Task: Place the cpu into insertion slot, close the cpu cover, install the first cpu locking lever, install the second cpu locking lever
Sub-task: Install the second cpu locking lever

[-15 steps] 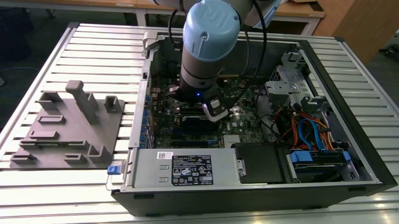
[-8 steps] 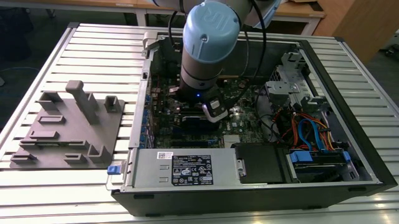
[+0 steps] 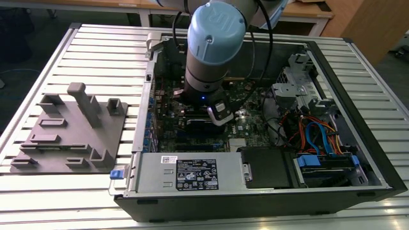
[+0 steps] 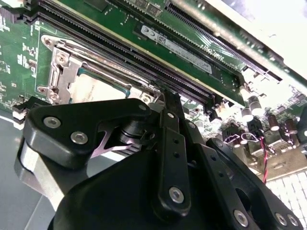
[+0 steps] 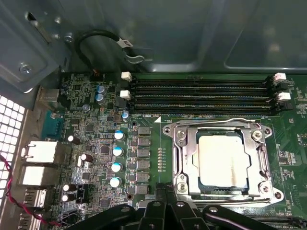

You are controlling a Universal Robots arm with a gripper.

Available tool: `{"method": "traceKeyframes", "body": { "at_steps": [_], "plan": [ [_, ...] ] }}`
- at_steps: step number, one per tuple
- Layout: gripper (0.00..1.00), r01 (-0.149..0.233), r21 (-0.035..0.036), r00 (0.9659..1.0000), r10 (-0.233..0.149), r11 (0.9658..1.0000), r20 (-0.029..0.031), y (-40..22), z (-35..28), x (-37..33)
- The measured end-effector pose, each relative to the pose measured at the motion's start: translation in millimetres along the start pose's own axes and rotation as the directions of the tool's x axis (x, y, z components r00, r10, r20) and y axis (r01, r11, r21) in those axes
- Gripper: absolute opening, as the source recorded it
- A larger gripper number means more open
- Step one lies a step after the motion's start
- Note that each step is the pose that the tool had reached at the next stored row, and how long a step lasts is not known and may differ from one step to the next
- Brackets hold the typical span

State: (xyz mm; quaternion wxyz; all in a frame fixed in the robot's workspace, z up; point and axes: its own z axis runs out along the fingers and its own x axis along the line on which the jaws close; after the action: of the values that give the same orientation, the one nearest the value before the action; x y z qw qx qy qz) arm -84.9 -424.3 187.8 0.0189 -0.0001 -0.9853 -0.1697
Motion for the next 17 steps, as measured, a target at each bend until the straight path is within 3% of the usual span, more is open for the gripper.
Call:
{"method": "traceKeyframes", "body": {
  "at_steps": [7, 15, 17],
  "plan": [
    [0.11, 0.000, 0.0001, 1.0000, 0.000, 1.0000, 0.0000, 2.0, -6.5, 0.2],
    [0.11, 0.000, 0.0001, 1.0000, 0.000, 1.0000, -0.0001, 7.9, -23.0, 0.9],
    [0.11, 0.000, 0.0000, 1.0000, 0.000, 1.0000, 0.0000, 8.1, -23.6, 1.0]
  ]
}}
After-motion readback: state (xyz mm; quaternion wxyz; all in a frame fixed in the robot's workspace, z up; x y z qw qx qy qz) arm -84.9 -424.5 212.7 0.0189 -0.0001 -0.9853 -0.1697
